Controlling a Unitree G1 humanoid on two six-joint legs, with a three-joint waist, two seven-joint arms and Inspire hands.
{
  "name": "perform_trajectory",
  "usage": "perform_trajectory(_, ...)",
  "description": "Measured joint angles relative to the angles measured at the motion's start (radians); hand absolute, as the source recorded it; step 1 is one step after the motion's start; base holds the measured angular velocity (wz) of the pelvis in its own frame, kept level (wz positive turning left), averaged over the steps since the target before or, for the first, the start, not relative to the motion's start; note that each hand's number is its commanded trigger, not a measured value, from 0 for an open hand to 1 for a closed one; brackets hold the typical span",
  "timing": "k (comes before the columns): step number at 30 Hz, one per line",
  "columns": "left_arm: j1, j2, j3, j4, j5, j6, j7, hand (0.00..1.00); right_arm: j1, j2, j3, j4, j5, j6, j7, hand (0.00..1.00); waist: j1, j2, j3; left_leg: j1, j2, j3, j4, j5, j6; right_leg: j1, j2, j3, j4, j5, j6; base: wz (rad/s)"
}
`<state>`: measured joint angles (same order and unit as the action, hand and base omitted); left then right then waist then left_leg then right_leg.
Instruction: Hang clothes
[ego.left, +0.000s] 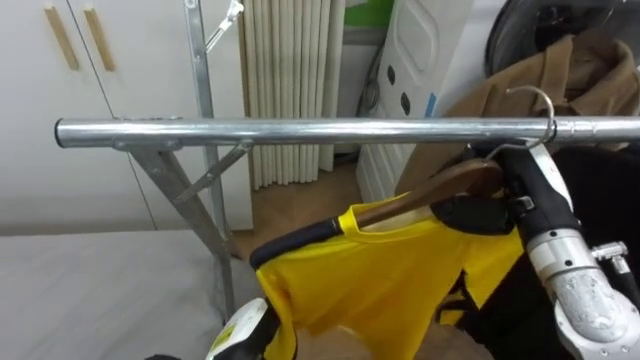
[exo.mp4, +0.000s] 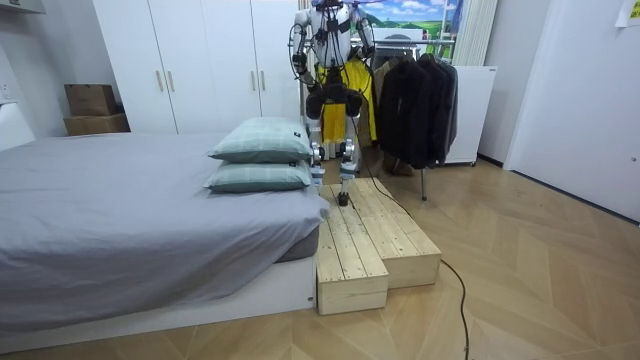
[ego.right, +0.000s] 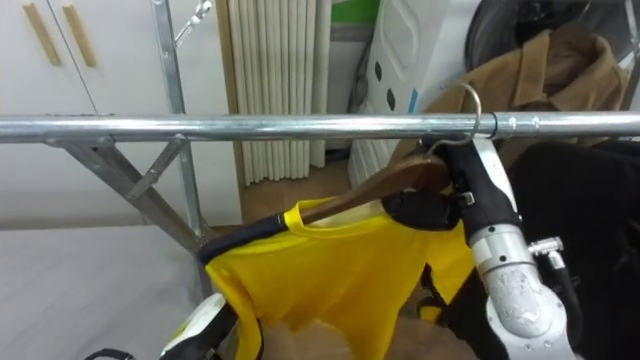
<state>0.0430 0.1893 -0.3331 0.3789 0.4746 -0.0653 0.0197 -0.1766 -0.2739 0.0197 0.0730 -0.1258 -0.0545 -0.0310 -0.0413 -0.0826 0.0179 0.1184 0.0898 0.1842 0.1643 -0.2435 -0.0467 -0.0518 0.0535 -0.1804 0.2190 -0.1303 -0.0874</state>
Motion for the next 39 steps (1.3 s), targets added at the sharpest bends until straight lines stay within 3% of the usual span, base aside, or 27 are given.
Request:
perform_trajectory(5, 0.000, -0.007, -0.034, 0.000, 0.000, 0.013, -0.001, 0.00, -0.026, 0.000, 0.020, 0.000, -0.005, 0.001, 0.000, 1.00, 0.008, 0.000, 0.0003, -0.004, 0.000, 0.001, 0.000, 0.002, -0.001, -0.004, 0.000, 0.002, 0.000, 0.000, 0.000, 0.00)
perform_trajectory(16, -0.001, -0.008, -0.032, 0.000, 0.041, 0.017, -0.002, 0.00, -0.064, 0.004, 0.039, 0.047, 0.002, 0.000, 0.019, 1.00, 0.016, -0.003, 0.0016, -0.004, 0.000, -0.023, 0.000, 0.002, -0.001, 0.003, -0.003, -0.017, 0.002, 0.001, -0.001, 0.04)
perform_trajectory(24, -0.002, -0.010, -0.026, 0.013, 0.059, 0.017, -0.001, 0.00, -0.148, 0.020, 0.040, 0.240, 0.042, 0.000, 0.053, 1.00, 0.023, -0.023, 0.0132, -0.011, -0.002, -0.022, 0.002, 0.002, -0.001, 0.001, -0.005, -0.018, -0.001, 0.000, 0.000, 0.00)
perform_trajectory(39, -0.002, 0.003, -0.023, 0.010, 0.065, 0.062, -0.003, 0.00, -0.219, 0.019, 0.056, 0.419, 0.193, -0.016, 0.079, 1.00, 0.022, -0.025, 0.0097, -0.016, -0.002, -0.051, 0.006, 0.004, 0.000, 0.023, -0.009, -0.049, -0.017, 0.001, -0.001, 0.06)
